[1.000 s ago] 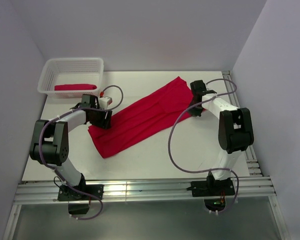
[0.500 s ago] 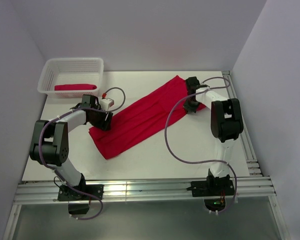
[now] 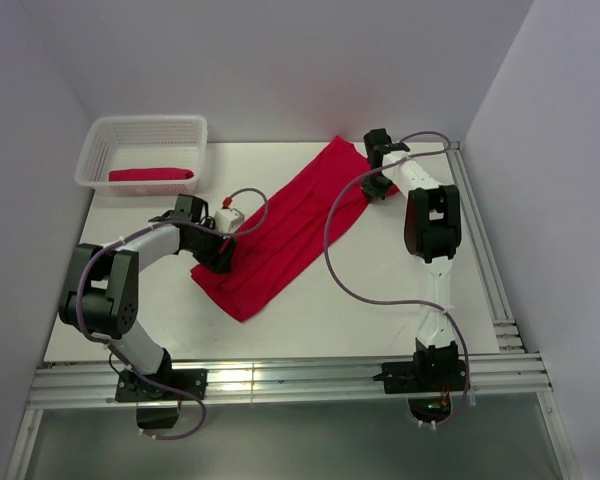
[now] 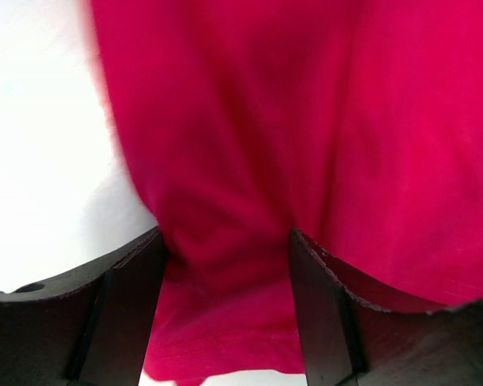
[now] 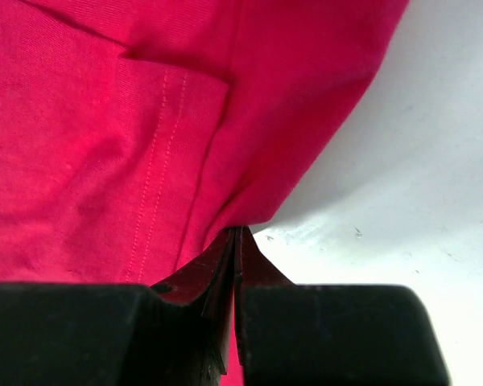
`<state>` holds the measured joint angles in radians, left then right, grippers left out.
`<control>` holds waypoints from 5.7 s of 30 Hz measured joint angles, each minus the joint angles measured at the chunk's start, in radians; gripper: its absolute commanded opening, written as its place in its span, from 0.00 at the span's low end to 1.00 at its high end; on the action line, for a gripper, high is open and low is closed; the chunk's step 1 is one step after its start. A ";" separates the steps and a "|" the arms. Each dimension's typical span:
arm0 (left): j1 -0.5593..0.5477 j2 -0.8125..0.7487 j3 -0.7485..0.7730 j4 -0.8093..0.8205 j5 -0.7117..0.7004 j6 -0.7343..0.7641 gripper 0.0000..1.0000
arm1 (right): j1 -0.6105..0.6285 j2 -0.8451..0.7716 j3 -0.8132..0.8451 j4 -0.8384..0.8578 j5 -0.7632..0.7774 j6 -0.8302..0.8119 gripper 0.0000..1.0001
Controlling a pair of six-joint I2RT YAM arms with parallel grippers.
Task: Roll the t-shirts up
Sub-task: Fold the tshirt
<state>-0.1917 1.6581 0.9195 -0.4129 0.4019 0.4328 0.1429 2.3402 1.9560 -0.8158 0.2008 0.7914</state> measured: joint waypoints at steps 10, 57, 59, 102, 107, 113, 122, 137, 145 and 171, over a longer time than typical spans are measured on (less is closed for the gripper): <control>-0.257 0.011 0.019 -0.042 -0.007 0.027 0.68 | 0.002 0.069 0.128 -0.045 -0.019 0.004 0.07; -0.415 -0.042 0.131 -0.628 0.182 0.256 1.00 | 0.046 0.138 0.246 -0.080 -0.056 0.029 0.10; -0.341 -0.047 0.174 -0.673 0.176 0.292 1.00 | 0.030 0.138 0.242 -0.076 -0.061 0.025 0.11; -0.077 0.779 1.116 -0.069 0.233 -0.376 0.94 | 0.085 -0.241 -0.422 0.306 -0.119 0.042 0.42; -0.082 0.803 1.120 -0.010 0.231 -0.436 0.82 | 0.087 -0.195 -0.359 0.302 -0.110 0.048 0.40; -0.102 0.816 1.119 0.035 0.205 -0.500 0.53 | 0.093 -0.193 -0.358 0.299 -0.107 0.055 0.28; -0.109 0.836 1.115 0.072 0.128 -0.605 0.00 | 0.100 -0.155 -0.314 0.299 -0.114 0.088 0.00; 0.038 0.836 1.069 0.180 0.107 -0.819 0.00 | 0.147 0.107 0.085 0.297 -0.223 0.109 0.03; 0.068 0.806 0.994 0.266 0.091 -0.875 0.24 | 0.143 0.193 0.211 0.335 -0.336 0.101 0.14; -0.059 0.174 0.609 0.267 -0.147 -0.562 1.00 | 0.130 -0.509 -0.402 0.438 -0.233 -0.178 0.51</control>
<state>-0.2504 1.8324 1.5288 -0.1463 0.2550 -0.1291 0.2726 1.8309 1.5539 -0.3779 -0.0322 0.6132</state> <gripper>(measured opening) 0.995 0.511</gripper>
